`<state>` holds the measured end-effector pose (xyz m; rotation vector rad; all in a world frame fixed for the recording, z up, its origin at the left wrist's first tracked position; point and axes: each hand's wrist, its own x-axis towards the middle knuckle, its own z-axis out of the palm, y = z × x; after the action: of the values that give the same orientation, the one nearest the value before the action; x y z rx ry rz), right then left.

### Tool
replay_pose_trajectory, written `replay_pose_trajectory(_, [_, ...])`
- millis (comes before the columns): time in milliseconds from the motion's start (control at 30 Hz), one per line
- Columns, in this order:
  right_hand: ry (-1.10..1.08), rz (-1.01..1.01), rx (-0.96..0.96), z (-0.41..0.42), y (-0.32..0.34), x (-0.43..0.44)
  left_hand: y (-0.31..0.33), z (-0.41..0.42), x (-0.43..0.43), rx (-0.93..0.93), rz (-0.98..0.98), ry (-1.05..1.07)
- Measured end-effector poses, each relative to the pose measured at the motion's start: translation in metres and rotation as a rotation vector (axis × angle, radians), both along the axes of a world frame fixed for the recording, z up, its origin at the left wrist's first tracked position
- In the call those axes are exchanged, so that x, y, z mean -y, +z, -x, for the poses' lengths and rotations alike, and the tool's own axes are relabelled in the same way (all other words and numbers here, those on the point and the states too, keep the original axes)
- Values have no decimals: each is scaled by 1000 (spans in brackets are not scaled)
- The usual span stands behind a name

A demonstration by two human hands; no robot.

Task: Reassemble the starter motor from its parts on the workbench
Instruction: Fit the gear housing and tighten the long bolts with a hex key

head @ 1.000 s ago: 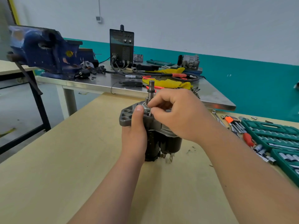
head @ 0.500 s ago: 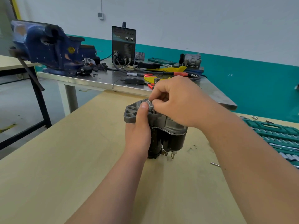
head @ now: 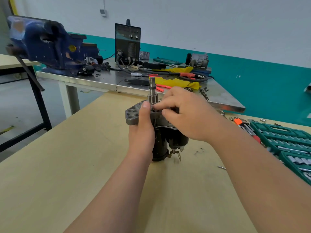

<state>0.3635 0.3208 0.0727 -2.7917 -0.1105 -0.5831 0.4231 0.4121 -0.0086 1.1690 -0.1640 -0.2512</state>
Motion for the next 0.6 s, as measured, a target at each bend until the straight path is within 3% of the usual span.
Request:
replay_pose_trajectory(100, [-20,-16,61,-1,-9,5,-6,-1,-3,94,-60,-59])
replay_pose_trajectory(267, [-23,-11,62,8,-10,18,-14,-19,-18,452,-233,-337])
replay_pose_trajectory(600, [20,-35,263,18,-33,29,-28,-33,-16,399,-16,-478])
